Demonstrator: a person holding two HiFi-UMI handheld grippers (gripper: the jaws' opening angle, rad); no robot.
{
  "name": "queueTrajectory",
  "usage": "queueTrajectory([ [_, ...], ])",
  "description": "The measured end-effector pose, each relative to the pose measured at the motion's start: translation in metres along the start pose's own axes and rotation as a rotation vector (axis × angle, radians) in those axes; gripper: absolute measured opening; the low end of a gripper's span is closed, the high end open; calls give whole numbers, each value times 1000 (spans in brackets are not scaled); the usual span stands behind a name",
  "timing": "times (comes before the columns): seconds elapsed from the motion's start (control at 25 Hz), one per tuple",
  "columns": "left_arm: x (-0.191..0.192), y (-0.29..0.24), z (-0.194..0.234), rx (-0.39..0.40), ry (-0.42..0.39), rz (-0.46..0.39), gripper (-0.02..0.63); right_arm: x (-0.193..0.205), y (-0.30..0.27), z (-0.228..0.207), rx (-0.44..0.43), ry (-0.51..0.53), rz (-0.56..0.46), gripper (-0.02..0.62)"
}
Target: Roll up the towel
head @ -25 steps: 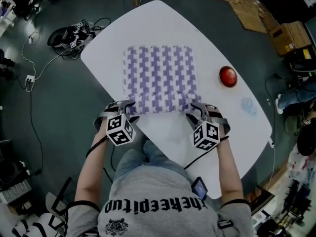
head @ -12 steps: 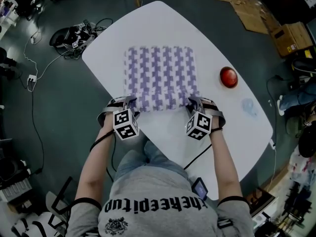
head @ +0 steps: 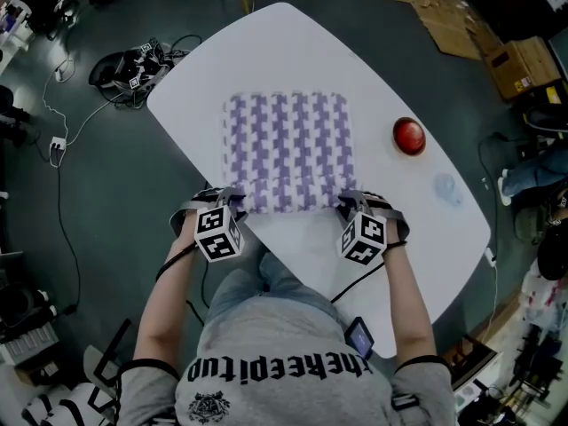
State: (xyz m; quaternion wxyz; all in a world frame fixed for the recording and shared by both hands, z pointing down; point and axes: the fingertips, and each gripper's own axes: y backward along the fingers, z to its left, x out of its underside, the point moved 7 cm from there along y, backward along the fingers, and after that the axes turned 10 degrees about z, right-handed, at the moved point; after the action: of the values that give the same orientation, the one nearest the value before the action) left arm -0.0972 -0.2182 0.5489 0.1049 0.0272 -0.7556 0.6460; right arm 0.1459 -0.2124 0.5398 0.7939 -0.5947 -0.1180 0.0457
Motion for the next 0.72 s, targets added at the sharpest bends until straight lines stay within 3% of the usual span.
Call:
queueTrajectory([
  [0.12,-14,2,2,65,-5,-14,137,14,6,-9,-78,-23,0,63],
  [0.28,-2,8,-13,122,9,-32,138,10,13,6,-147,-52,-7,64],
  [0.72,-8,19,26,173,144,-127,164,6,24,-41,-120,-120,-57,96],
])
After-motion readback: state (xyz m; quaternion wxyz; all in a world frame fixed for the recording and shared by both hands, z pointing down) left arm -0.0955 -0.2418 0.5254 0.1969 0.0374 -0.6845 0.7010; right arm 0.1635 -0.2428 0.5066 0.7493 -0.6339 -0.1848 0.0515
